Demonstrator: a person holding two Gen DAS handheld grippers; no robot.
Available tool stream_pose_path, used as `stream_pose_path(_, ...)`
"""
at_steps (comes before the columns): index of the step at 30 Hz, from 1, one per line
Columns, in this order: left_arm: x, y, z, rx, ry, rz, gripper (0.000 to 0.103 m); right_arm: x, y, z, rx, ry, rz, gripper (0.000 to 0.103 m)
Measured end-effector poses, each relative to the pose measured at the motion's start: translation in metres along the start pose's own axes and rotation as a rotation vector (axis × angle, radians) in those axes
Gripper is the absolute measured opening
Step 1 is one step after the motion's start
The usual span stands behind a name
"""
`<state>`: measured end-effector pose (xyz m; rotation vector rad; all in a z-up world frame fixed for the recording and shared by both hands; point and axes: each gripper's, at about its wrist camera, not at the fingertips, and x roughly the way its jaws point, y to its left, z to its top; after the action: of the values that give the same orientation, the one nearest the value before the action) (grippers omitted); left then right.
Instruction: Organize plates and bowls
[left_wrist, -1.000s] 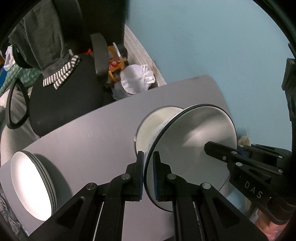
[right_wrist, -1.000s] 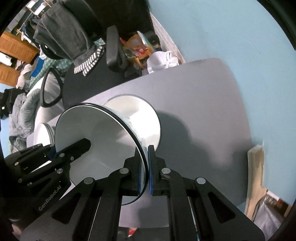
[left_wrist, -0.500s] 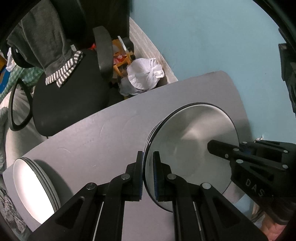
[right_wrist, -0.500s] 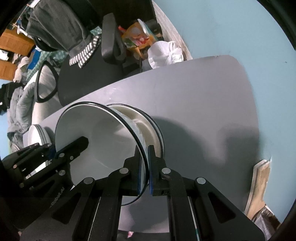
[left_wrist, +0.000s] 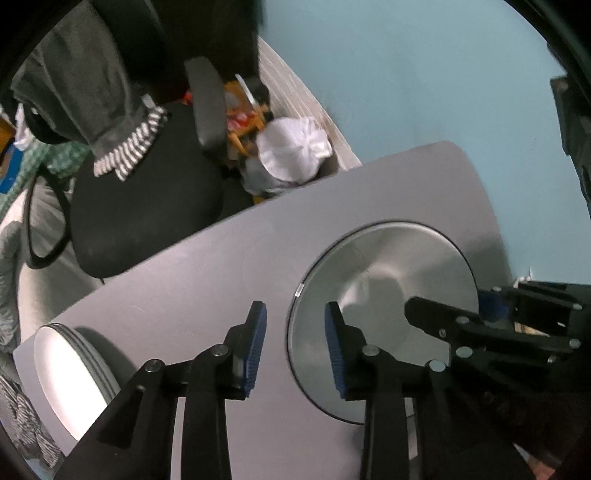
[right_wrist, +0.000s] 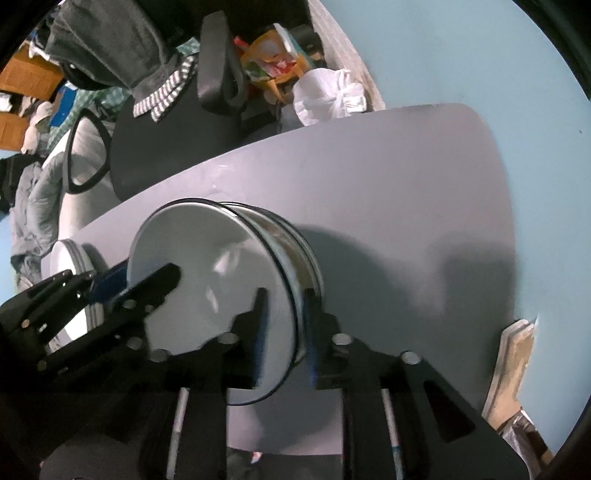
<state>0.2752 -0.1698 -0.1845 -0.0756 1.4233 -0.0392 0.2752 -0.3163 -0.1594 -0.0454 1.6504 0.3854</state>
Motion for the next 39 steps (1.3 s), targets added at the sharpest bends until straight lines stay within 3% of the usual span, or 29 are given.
stream_pose_path(7,-0.008,0.010,-0.002,-0.033,-0.018,-0.009,0.037,-0.004,0.006,-0.002,-0.012,-0.021,-0.030,0.029)
stream_pose_path(13,-0.014,0.015,-0.007,-0.068,-0.034,-0.021,0.037,-0.012,0.010,-0.005,-0.015,-0.058,-0.043,0.038)
stream_pose_path(15,-0.016,0.017,-0.008,-0.078,-0.037,-0.027,0.038,-0.016,0.011,-0.006,-0.018,-0.081,-0.062,0.053)
stream_pose_path(16,-0.017,0.018,-0.009,-0.082,-0.039,-0.037,0.040,-0.017,0.011,-0.006,-0.017,-0.090,-0.068,0.055)
stream_pose_path(20,-0.024,0.018,-0.014,-0.081,-0.059,-0.037,0.043,-0.023,0.009,-0.007,-0.009,-0.110,-0.043,0.057)
stream_pose_path(26,-0.043,0.020,-0.026,-0.078,-0.099,-0.028,0.045,-0.035,0.017,-0.017,-0.031,-0.158,-0.073,0.060)
stream_pose_path(31,-0.062,0.028,-0.038,-0.105,-0.145,-0.019,0.054,-0.048,0.026,-0.024,-0.053,-0.206,-0.090,0.065)
stream_pose_path(39,-0.096,0.034,-0.058,-0.100,-0.214,-0.001,0.055,-0.066,0.046,-0.039,-0.087,-0.261,-0.083,0.065)
